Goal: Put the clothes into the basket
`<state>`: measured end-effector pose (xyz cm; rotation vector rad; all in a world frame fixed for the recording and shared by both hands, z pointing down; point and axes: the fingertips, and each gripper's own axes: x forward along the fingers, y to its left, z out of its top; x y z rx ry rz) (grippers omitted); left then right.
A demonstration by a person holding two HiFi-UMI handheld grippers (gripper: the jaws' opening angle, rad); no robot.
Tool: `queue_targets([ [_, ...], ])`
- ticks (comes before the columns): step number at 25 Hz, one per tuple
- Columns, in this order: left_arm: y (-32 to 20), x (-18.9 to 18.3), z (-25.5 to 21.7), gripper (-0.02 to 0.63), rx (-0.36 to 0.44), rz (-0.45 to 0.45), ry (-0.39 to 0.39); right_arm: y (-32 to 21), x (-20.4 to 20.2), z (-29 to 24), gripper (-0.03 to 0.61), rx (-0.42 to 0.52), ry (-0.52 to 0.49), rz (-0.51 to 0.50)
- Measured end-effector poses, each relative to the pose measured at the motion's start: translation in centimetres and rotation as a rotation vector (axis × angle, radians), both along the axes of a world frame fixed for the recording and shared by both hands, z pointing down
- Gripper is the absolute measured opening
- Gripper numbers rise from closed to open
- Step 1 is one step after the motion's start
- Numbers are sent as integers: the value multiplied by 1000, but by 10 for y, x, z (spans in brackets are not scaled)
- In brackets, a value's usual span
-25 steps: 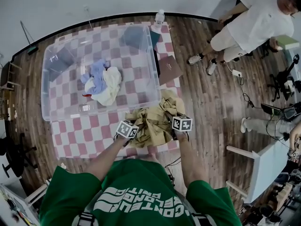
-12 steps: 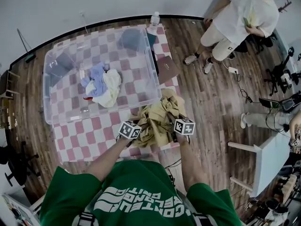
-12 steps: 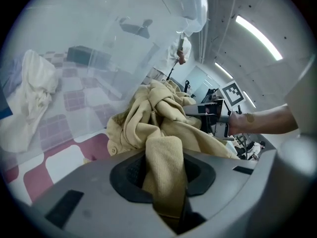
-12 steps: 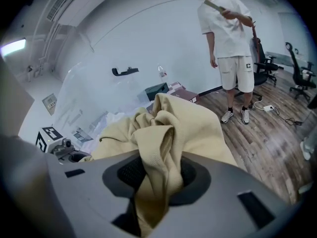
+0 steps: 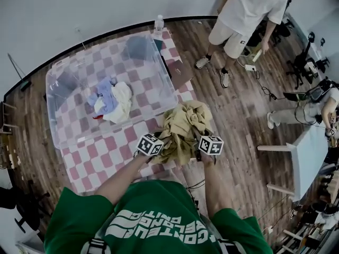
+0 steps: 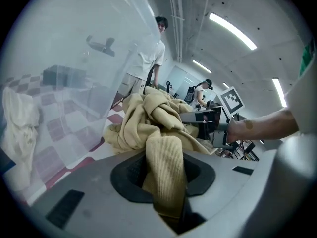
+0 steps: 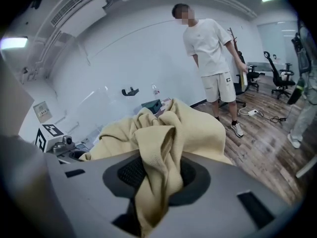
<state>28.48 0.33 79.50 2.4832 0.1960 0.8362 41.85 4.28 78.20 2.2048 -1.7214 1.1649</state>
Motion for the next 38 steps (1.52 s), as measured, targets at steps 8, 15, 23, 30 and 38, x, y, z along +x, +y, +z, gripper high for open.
queue_targets([
  [8,20,5,-41,89,56,104,102,32,-13,-47,117,81,76,91],
  [15,28,13,-96,87,86,139,222,42,-18,-102,115,173,156,146],
  [23,36,23,-165,87,147,193,372,38,-28,-179,112,296,276,172],
  [30,29,43,-249,86,237,232,525,28,-24,-270,109,428,409,175],
  [38,18,46,-328,84,361,235,648,13,-38,-353,107,555,524,145],
])
